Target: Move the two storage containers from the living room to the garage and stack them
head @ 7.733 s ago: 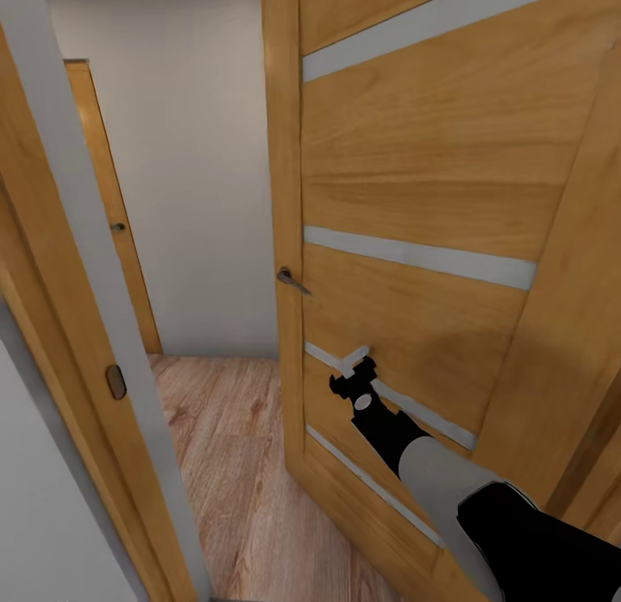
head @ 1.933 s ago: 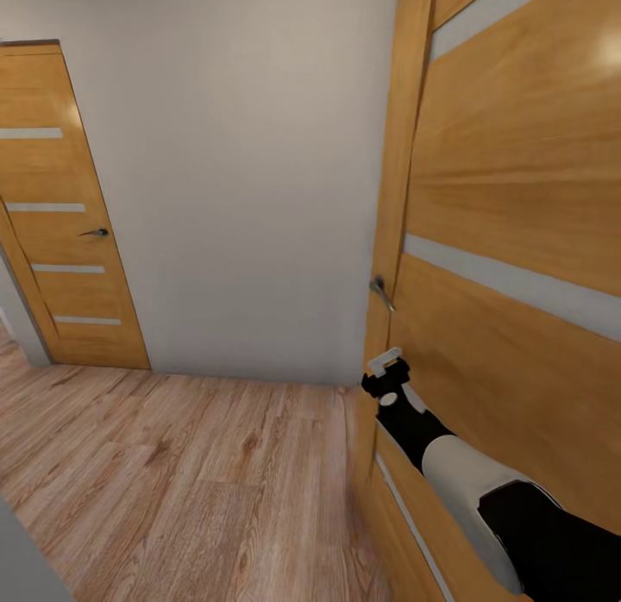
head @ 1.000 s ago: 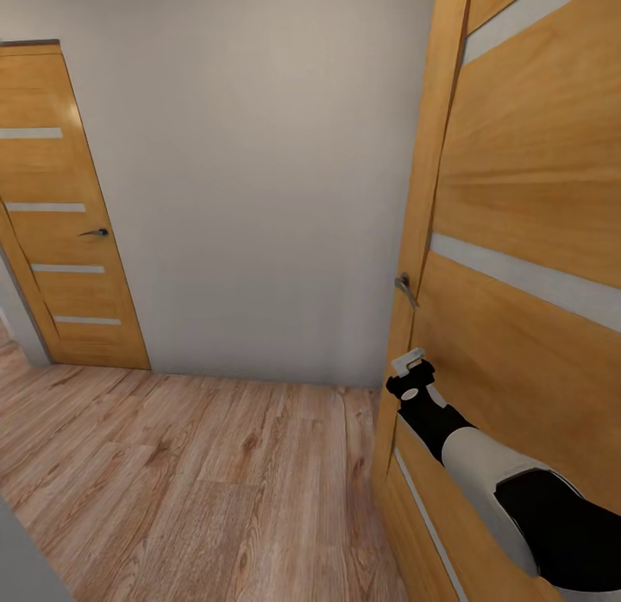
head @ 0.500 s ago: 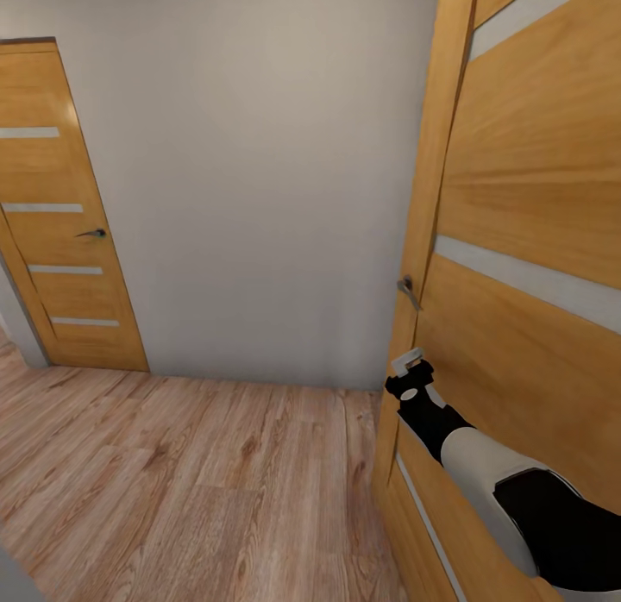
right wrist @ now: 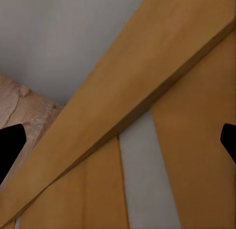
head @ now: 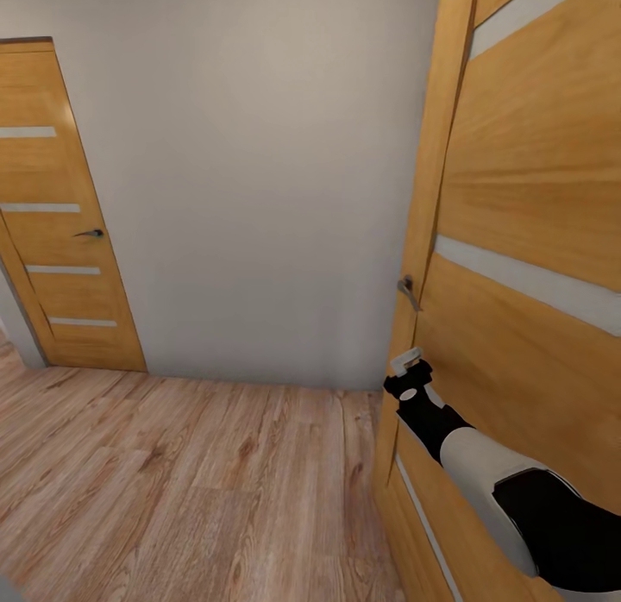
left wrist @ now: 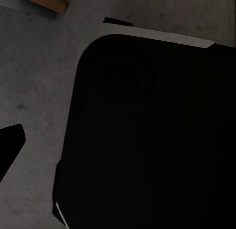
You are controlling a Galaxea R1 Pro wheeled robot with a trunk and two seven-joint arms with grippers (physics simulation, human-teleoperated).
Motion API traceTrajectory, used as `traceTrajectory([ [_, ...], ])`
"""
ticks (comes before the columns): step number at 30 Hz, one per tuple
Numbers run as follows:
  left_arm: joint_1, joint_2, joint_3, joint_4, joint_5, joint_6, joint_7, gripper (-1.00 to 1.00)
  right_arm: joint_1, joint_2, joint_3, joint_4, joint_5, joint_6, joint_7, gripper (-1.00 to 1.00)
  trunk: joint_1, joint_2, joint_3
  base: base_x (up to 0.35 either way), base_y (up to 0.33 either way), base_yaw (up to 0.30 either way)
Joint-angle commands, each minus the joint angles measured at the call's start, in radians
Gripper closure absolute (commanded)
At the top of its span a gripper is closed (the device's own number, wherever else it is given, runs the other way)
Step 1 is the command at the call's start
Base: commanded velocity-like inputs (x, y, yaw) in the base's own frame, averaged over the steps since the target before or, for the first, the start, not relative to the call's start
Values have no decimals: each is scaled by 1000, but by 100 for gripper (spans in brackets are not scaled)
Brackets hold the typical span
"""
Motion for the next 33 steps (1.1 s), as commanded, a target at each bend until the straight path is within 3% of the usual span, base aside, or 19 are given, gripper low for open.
traceTrajectory([
  [1, 0, 1, 0, -1, 5, -2, 1, -100, -1, 0, -1, -1, 14, 7, -7, -100, 0, 0, -1, 10, -32, 0],
  [27, 0, 1, 0, 0, 5, -2, 1, -100, -1, -9, -1, -1, 14, 4, -7, -100, 0, 0, -1, 54, -2, 0],
  [30, 0, 0, 0, 0, 5, -2, 1, -100, -1, -22, -2, 0, 14, 5, -7, -100, 0, 0, -1, 0, 0, 0],
  [33, 0, 1, 0, 0, 5, -2, 1, -100, -1, -57, -2, -1, 14, 5, -7, -100, 0, 0, -1, 0, 0, 0],
])
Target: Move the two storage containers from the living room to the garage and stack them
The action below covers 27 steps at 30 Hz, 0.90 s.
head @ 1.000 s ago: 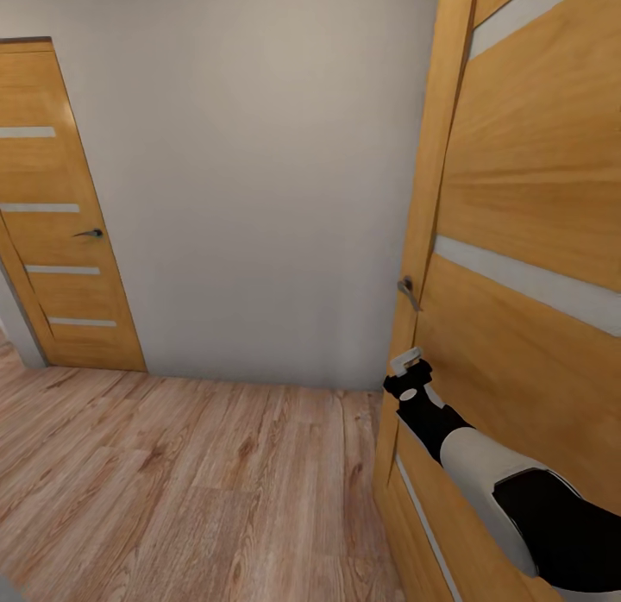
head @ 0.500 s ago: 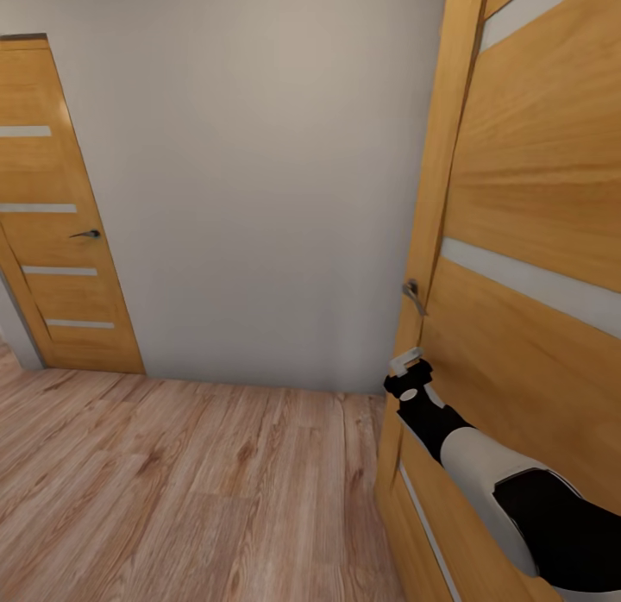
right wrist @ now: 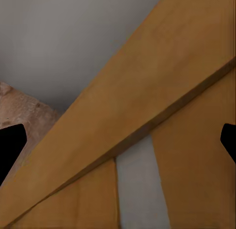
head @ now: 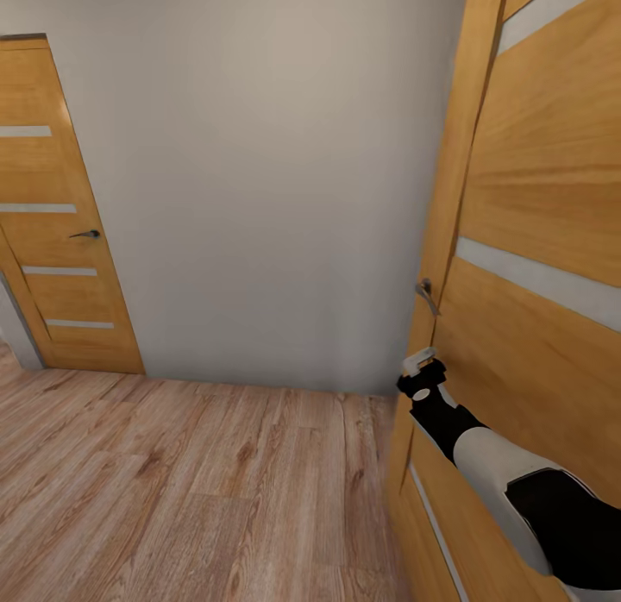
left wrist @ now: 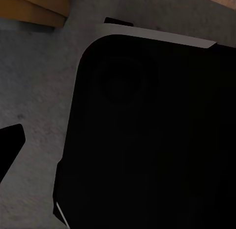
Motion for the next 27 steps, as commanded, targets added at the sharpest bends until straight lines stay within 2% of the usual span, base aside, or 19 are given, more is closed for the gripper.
traceTrajectory([
  [1, 0, 0, 0, -1, 5, -2, 1, -100, 0, -16, -15, 0, 14, 11, -7, -100, 0, -1, -1, 0, 0, 0],
  [5, 0, -1, 0, -1, 5, -2, 0, -100, 0, -81, -15, -1, 14, 10, -7, -100, 0, -1, -1, 0, 0, 0],
  [8, 0, -1, 0, -1, 5, -2, 1, -100, 0, -107, -15, -1, 14, 10, -7, -100, 0, -1, -1, 0, 0, 0],
  [17, 0, -1, 0, -1, 5, -2, 1, -100, -1, -122, -15, -1, 14, 10, -7, -100, 0, -1, -1, 0, 0, 0],
  [22, 0, -1, 0, -1, 5, -2, 0, -100, -1, -147, -15, -1, 14, 10, -7, -100, 0, -1, -1, 0, 0, 0],
  [27, 0, -1, 0, -1, 5, -2, 1, -100, -1, -151, -15, -1, 14, 9, -7, -100, 0, -1, -1, 0, 0, 0],
])
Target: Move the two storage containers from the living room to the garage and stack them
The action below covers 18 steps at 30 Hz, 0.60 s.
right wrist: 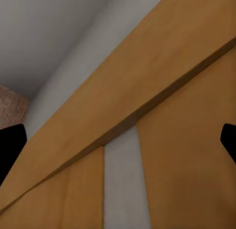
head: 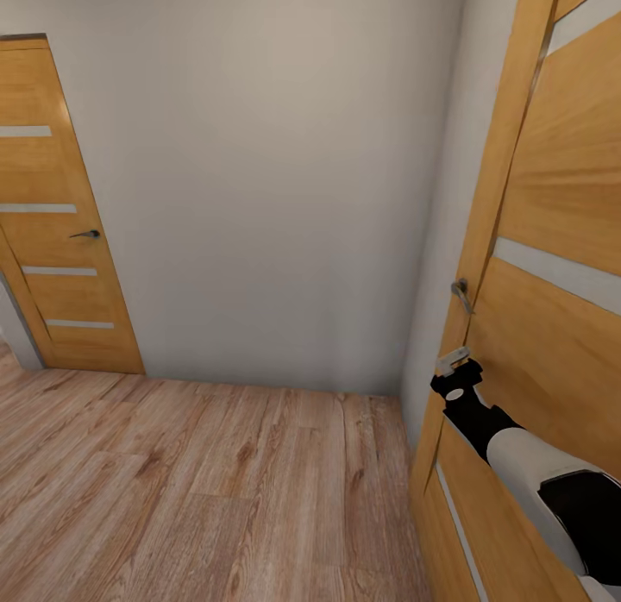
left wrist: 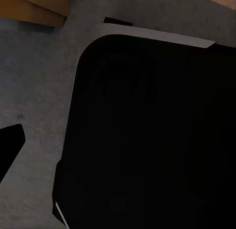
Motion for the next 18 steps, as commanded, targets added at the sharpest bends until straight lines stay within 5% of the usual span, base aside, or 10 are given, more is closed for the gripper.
traceTrajectory([
  [1, 0, 0, 0, -1, 5, -2, 1, -100, -1, -28, -11, -1, 13, 11, -7, -100, 0, 0, -1, 0, 0, 0],
  [9, 0, 0, 0, -1, 5, -2, 1, -100, 0, -12, -10, -1, 12, 17, -7, -100, 0, 0, -1, 0, 0, 0],
  [11, 0, 0, 0, -1, 5, -2, 1, -100, 0, 15, -11, -1, 11, 18, -7, -100, 0, 0, -1, 0, 0, 0],
  [12, 0, 1, 0, -1, 5, -2, 1, -100, 0, 65, -13, 0, 11, 18, -7, -100, 0, 0, -1, 0, 0, 0],
  [14, 0, 1, 0, -1, 5, -2, 1, -100, 0, 127, -17, 6, 8, 16, -5, -100, 0, 0, -1, 0, 0, 0],
  [18, 0, 1, 0, -1, 5, -2, 1, -100, 3, 169, -38, 103, -55, -1, 40, -100, 0, 0, -1, 0, 0, 0],
])
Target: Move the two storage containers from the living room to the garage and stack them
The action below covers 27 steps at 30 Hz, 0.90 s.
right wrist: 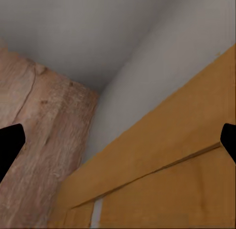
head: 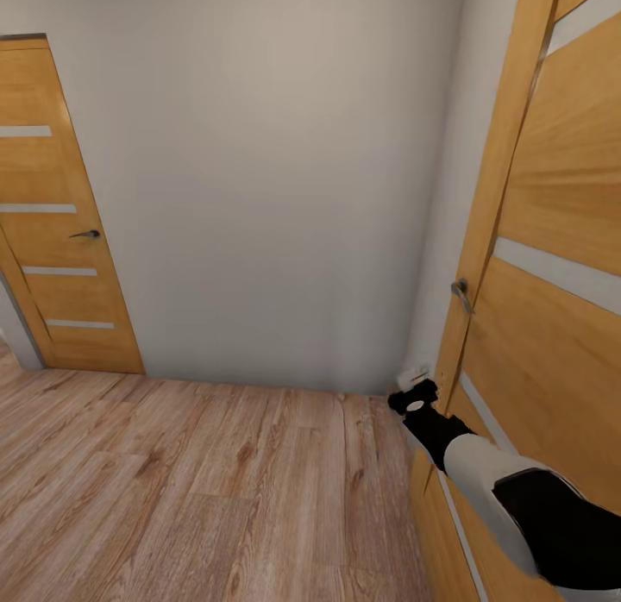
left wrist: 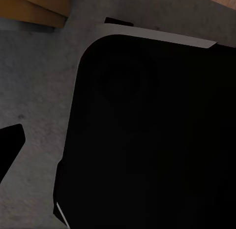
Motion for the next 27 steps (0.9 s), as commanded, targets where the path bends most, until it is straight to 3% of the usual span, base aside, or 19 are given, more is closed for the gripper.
traceTrajectory([
  [1, 0, 0, 0, 0, 5, -2, 1, -100, 1, 6, -2, 50, -32, -12, 29, -100, 0, -1, -1, 0, 0, 0],
  [3, 0, 0, 0, 0, 5, -2, 1, -100, 0, 9, -5, 100, -105, -42, 92, -100, 0, -1, -1, 0, 0, 0],
  [4, 0, 0, 0, 0, 5, -2, 1, -100, 15, 5, -7, 129, -185, -61, 164, -100, 0, -1, -1, 0, 0, 0],
  [5, 0, 0, 0, 0, 5, -2, 1, -100, 29, 5, -8, 134, -198, -63, 178, -100, 0, -1, -1, 0, 0, 0],
  [7, 0, 0, 0, 0, 5, -2, 1, -100, 125, -4, -8, 143, -230, -69, 212, -100, 0, -1, -1, 0, 0, 0],
  [8, 0, 0, 0, 0, 5, -2, 1, -100, 156, -9, -8, 144, -236, -70, 217, -100, 0, -1, -1, 0, 0, 0],
  [10, 0, 0, 0, 0, 5, -2, 2, -100, 293, -33, -9, 147, -250, -77, 228, -100, 0, -1, -1, 0, 0, 0],
  [13, 0, -1, 0, 0, 5, -2, 2, -100, 431, -48, -8, 148, -254, -91, 233, -100, 0, -1, -1, 0, 0, 0],
  [15, 0, -1, 0, 0, 5, -2, 2, -100, 616, -56, -7, 149, -252, -158, 230, -100, 0, -1, -1, 0, 0, 0],
  [18, 0, -2, 0, 0, 5, -2, 2, -100, 720, -58, -6, 149, -250, -195, 226, -100, 0, -1, -1, 0, 0, 0],
  [21, 0, -2, 0, 0, 5, -2, 2, -100, 766, -57, -6, 149, -251, -201, 231, -100, 0, -1, -1, 0, 0, 0],
  [27, 0, -2, 0, 0, 5, -2, 2, -100, 789, -58, -7, 150, -257, -209, 236, -100, 0, -1, -1, 0, 0, 0],
])
